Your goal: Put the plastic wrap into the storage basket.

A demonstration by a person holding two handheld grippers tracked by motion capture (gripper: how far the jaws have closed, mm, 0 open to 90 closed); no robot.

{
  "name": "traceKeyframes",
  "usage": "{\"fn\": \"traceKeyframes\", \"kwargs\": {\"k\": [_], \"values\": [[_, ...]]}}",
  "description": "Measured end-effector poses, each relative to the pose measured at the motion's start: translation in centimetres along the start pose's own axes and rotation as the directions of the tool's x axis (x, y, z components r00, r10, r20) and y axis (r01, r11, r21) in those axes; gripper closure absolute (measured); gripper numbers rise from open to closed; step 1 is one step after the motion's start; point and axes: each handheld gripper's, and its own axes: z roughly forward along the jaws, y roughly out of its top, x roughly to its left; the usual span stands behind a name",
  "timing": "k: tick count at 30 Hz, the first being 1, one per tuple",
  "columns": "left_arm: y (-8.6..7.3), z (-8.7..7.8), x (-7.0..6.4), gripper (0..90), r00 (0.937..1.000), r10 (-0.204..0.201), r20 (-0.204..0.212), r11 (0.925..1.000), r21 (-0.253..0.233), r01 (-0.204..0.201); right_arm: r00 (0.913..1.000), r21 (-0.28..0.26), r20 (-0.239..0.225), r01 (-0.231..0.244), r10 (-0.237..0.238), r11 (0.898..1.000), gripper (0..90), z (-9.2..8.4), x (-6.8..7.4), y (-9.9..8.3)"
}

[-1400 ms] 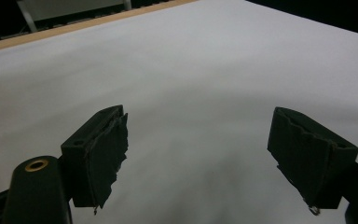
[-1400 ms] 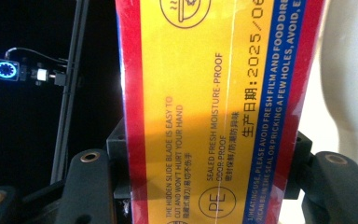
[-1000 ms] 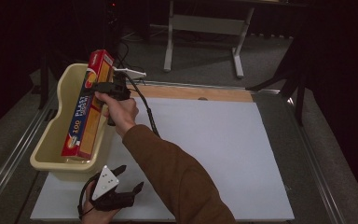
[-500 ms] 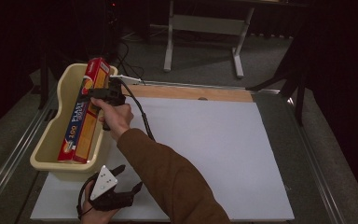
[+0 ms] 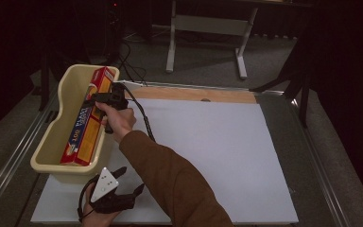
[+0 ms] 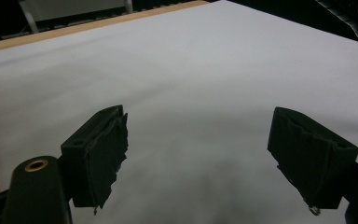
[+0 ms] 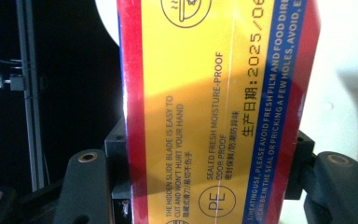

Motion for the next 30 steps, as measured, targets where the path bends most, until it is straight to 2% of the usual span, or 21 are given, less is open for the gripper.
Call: {"fn": "traceKeyframes", "kwargs": {"k": [2, 9, 17, 21, 24, 26, 30], "values": [[0.0, 0.0, 0.0, 19.6, 1.0, 0.002, 0.0, 1.0, -0.001, -0.002, 0.9998, 0.002, 0.011, -0.013, 0.013, 1.0, 39.0, 0.1, -0.2, 0.1], [0.0, 0.0, 0.0, 19.6, 1.0, -0.002, -0.001, 1.0, -0.001, 0.002, 0.9994, 0.0, 0.03, -0.015, 0.015, 1.0, 38.5, 0.1, -0.1, 0.0], [0.0, 0.0, 0.0, 19.6, 1.0, -0.003, -0.005, 1.0, -0.004, 0.003, 0.9955, -0.02, 0.094, -0.011, 0.013, 1.0, 36.7, 0.1, 0.4, -0.4], [0.0, 0.0, 0.0, 19.6, 1.0, -0.003, -0.007, 1.0, -0.004, 0.003, 0.9881, -0.018, 0.152, 0.029, -0.026, 0.999, 34.7, 0.2, 0.7, -0.7], [0.0, 0.0, 0.0, 19.7, 1.0, -0.001, -0.007, 1.0, -0.002, 0.001, 0.9729, -0.025, 0.219, 0.082, -0.074, 0.996, 33.1, 0.4, 1.1, -1.2], [0.0, 0.0, 0.0, 19.6, 1.0, 0.001, -0.006, 1.0, -0.003, -0.001, 0.9668, -0.031, 0.243, 0.09, -0.08, 0.995, 33.0, 0.5, 1.2, -1.3], [0.0, 0.0, 0.0, 19.6, 1.0, -0.001, -0.006, 1.0, -0.001, 0.001, 0.9627, -0.025, 0.253, 0.104, -0.095, 0.994, 30.2, 0.2, 1.3, -1.4]]}}
